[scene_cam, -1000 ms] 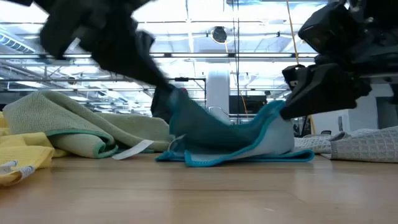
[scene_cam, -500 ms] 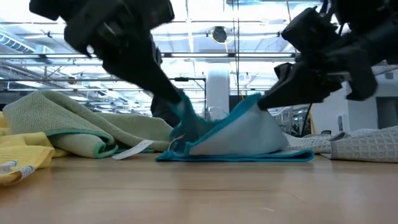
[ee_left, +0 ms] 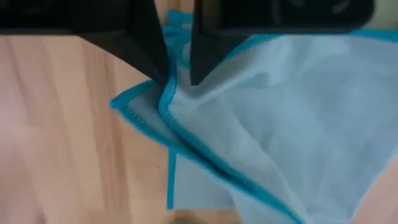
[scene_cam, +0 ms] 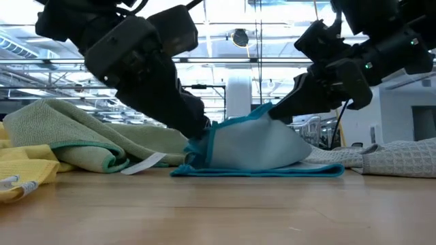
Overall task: Fold microfiber towels
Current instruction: Fold the blue towel
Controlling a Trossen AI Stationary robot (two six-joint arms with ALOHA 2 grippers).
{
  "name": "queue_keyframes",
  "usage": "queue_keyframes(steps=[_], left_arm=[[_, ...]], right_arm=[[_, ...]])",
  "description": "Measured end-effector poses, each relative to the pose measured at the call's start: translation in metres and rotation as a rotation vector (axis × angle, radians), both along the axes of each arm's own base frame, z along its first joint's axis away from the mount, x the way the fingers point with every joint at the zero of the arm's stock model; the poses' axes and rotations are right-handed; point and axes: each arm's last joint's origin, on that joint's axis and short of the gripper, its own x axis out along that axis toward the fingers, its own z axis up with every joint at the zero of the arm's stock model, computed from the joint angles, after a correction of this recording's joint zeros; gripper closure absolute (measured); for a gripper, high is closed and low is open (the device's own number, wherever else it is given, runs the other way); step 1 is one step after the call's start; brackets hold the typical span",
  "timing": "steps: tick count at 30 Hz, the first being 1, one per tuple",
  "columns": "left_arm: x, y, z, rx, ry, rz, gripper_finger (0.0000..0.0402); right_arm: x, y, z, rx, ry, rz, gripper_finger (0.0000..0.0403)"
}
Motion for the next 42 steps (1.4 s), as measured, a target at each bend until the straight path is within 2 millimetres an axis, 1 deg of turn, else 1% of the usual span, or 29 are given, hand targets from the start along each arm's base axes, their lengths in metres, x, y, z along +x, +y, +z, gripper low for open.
queue_keyframes(steps=[3, 7, 11, 15, 17, 20, 23, 26, 30, 32, 33, 35, 37, 38, 42], left_arm=[[0.001, -0.002, 0.002, -0.023, -0.019, -0.001, 0.0283], [0.000, -0.004, 0.002, -0.071, -0.023, 0.035, 0.0216], [0.002, -0.008, 0.006, -0.096, -0.076, 0.070, 0.0153], [0.000, -0.012, 0.007, -0.089, -0.112, 0.142, 0.0098], [0.000, -0.014, 0.008, -0.119, -0.127, 0.167, 0.0077], [0.000, -0.013, 0.008, -0.160, -0.132, 0.205, 0.0060], [0.000, -0.013, 0.008, -0.146, -0.142, 0.228, 0.0056], [0.004, -0.013, 0.001, -0.144, -0.152, 0.230, 0.0055], [0.010, -0.012, -0.014, -0.117, -0.128, 0.240, 0.0055], [0.010, -0.010, -0.020, -0.089, -0.104, 0.247, 0.0060], [0.010, -0.009, -0.020, -0.085, -0.103, 0.271, 0.0069], [0.008, -0.006, -0.021, -0.072, -0.085, 0.314, 0.0100], [0.006, -0.005, -0.021, -0.054, -0.062, 0.322, 0.0152], [0.004, -0.005, -0.020, -0.044, -0.051, 0.318, 0.0185], [-0.002, -0.002, -0.014, 0.006, 0.012, 0.271, 0.0339]], right_arm=[[0.001, -0.002, 0.000, 0.000, 0.000, -0.009, 0.0399], [0.001, -0.005, 0.000, 0.007, -0.001, -0.019, 0.0399], [0.002, -0.006, 0.000, 0.015, -0.005, -0.028, 0.0399], [0.002, -0.007, 0.001, 0.027, -0.015, -0.035, 0.0399], [0.003, -0.007, 0.002, 0.030, -0.025, -0.036, 0.0399], [0.003, -0.007, 0.003, 0.032, -0.034, -0.036, 0.0399], [0.004, -0.007, 0.004, 0.037, -0.050, -0.036, 0.0399], [0.004, -0.007, 0.005, 0.039, -0.058, -0.036, 0.0399], [0.005, -0.007, 0.006, 0.042, -0.068, -0.036, 0.0399], [0.005, -0.007, 0.006, 0.044, -0.069, -0.038, 0.0399], [0.005, -0.007, 0.006, 0.045, -0.068, -0.038, 0.0399], [0.004, -0.007, 0.005, 0.047, -0.066, -0.039, 0.0399], [0.004, -0.007, 0.005, 0.050, -0.060, -0.041, 0.0399], [0.004, -0.007, 0.005, 0.049, -0.058, -0.041, 0.0399], [0.004, -0.007, 0.005, 0.042, -0.061, -0.037, 0.0399]])
